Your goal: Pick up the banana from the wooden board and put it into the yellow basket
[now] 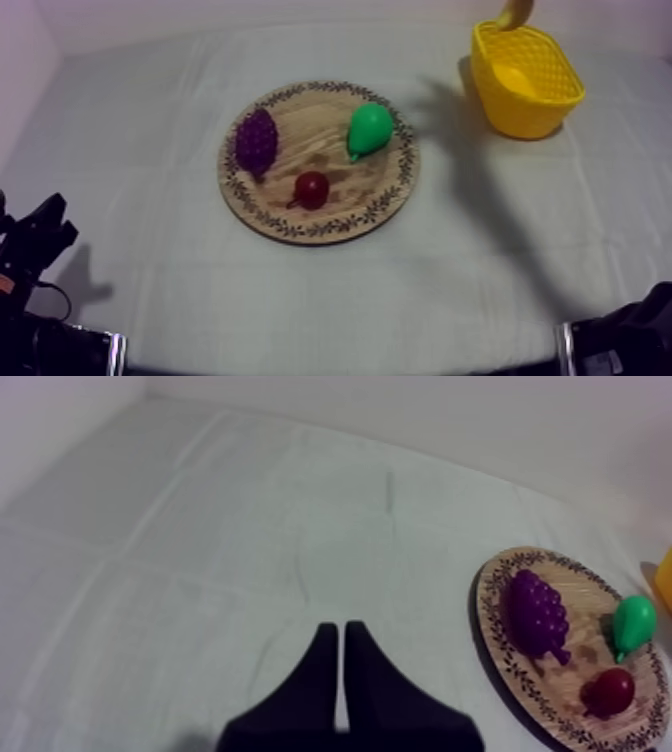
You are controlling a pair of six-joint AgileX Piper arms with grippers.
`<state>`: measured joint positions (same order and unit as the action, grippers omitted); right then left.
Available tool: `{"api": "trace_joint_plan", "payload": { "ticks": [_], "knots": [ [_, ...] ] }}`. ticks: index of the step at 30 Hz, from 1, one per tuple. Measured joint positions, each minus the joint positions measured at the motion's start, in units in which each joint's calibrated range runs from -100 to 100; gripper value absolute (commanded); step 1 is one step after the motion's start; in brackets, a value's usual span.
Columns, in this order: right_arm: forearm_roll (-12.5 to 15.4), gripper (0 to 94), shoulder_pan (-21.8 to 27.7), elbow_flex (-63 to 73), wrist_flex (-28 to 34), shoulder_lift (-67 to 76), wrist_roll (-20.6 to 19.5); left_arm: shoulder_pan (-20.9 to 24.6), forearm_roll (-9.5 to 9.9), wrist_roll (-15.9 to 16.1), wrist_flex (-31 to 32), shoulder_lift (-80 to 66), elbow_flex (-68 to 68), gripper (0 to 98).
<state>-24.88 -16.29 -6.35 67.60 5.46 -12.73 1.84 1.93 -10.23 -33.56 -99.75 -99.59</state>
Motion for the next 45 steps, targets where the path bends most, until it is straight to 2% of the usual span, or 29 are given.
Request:
{"api": "trace_joint_plan", "payload": {
  "ticks": [9, 15, 27, 36, 38, 42, 45],
  "knots": [
    [0.57, 6.7, 7.26, -5.73, -7.99, -1.27, 2.38, 0.00, 0.00, 0.00, 0.00, 0.00, 0.00, 0.0],
    [1.35, 6.7, 10.64, -4.03, -11.40, -6.08, 2.80, 0.00, 0.00, 0.00, 0.00, 0.00, 0.00, 0.0],
    [2.43, 6.7, 13.95, 4.36, -14.84, -20.56, 3.36, 0.00, 0.00, 0.00, 0.00, 0.00, 0.00, 0.0],
    [1.88, 7.1, 14.13, 4.26, -16.92, -29.21, 2.34, 0.00, 0.00, 0.00, 0.00, 0.00, 0.00, 0.0],
    [1.45, 15.4, 14.10, 3.23, -17.02, -29.82, 1.72, 0.00, 0.00, 0.00, 0.00, 0.00, 0.00, 0.0],
    [2.08, 40.4, 14.10, 2.46, -17.88, -30.16, 2.17, 0.00, 0.00, 0.00, 0.00, 0.00, 0.00, 0.0],
    [2.59, 50.6, 14.13, 1.87, -17.99, -29.45, 3.52, 0.00, 0.00, 0.00, 0.00, 0.00, 0.00, 0.0]
  ]
}}
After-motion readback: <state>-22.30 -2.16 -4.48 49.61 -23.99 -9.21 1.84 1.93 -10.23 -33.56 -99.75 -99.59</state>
